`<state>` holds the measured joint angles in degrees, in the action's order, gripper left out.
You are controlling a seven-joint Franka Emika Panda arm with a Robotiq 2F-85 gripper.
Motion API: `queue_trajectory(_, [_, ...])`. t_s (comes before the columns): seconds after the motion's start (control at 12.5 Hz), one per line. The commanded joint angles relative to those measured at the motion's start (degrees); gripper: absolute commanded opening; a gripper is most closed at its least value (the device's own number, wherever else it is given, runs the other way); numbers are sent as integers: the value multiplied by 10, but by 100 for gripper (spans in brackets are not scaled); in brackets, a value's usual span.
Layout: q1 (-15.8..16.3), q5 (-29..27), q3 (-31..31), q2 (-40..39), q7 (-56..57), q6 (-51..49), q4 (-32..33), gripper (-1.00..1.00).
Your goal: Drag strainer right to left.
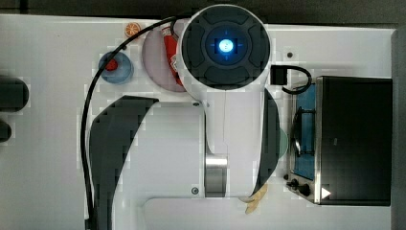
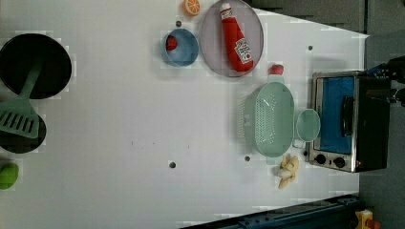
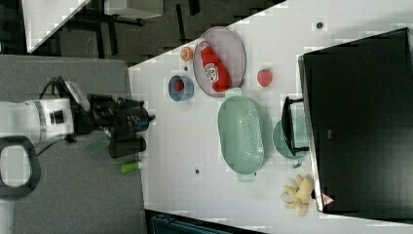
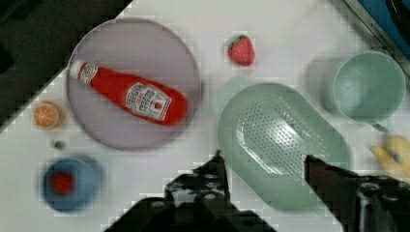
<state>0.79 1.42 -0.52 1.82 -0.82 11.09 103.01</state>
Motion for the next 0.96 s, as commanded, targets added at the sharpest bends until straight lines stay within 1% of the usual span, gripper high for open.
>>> queue_trajectory(0.08, [-14,16,-29,319,-57,-142,175,60])
queue_trajectory(0.24, [-13,16,-29,318,-57,-141,182,100])
queue_trajectory(0.4, [-13,15,-27,309,-65,-127,205,100])
queue_trajectory(0.64, [-13,15,-25,278,-89,-68,267,100])
queue_trajectory(0.8, [-13,15,-23,247,-147,-8,316,100])
queue_trajectory(0.96, [-12,15,-17,207,-216,74,362,100])
